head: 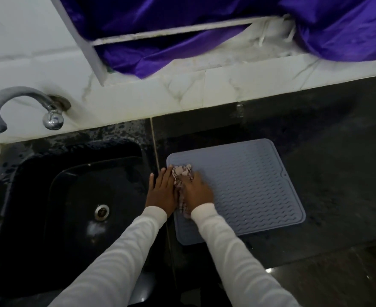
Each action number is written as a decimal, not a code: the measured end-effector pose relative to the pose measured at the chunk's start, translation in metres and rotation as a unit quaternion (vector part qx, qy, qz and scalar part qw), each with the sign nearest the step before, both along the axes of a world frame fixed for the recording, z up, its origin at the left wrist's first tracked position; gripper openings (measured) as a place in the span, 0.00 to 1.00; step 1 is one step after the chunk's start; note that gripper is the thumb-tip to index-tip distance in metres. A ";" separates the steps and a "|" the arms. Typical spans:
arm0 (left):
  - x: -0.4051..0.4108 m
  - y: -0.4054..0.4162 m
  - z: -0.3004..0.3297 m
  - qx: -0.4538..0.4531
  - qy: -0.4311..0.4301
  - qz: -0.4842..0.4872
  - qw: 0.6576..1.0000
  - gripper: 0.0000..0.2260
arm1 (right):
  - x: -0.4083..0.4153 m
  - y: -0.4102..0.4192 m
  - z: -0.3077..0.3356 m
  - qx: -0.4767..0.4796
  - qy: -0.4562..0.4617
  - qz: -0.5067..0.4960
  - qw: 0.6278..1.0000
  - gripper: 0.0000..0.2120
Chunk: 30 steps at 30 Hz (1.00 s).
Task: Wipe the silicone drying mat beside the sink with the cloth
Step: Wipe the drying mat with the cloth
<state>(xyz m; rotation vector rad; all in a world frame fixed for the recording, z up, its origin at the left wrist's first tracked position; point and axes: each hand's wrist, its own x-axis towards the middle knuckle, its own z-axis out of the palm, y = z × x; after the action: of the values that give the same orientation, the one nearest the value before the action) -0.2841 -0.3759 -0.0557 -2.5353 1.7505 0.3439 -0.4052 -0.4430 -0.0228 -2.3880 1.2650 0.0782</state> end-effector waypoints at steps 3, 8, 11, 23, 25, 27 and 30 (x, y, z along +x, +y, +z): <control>-0.002 0.001 -0.005 -0.021 0.014 0.003 1.000 0.28 | -0.024 -0.025 0.001 -0.016 0.001 -0.009 1.000 0.20; -0.001 0.003 -0.004 -0.058 0.027 -0.006 0.998 0.27 | -0.085 -0.062 -0.015 -0.084 0.012 -0.023 0.996 0.22; 0.001 0.004 -0.005 -0.054 0.015 -0.018 0.998 0.27 | -0.110 -0.082 -0.007 -0.087 0.013 -0.067 0.994 0.21; -0.003 0.000 -0.004 -0.032 0.030 0.003 0.999 0.29 | -0.206 -0.165 -0.002 -0.123 0.068 -0.217 0.966 0.18; -0.005 0.000 -0.003 -0.029 0.029 0.002 0.999 0.30 | -0.202 -0.162 0.004 -0.104 0.076 -0.234 0.964 0.17; -0.005 0.000 -0.003 -0.030 0.043 0.004 0.999 0.31 | -0.194 -0.158 0.012 -0.101 0.066 -0.247 0.961 0.17; -0.005 0.001 0.000 -0.029 0.060 0.007 0.998 0.32 | -0.163 -0.127 0.025 -0.072 -0.006 -0.236 0.969 0.17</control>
<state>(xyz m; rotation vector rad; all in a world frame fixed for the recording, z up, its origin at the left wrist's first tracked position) -0.2891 -0.3751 -0.0554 -2.6201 1.8093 0.4600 -0.5680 -0.5701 0.0024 -2.1264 1.8501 -0.1778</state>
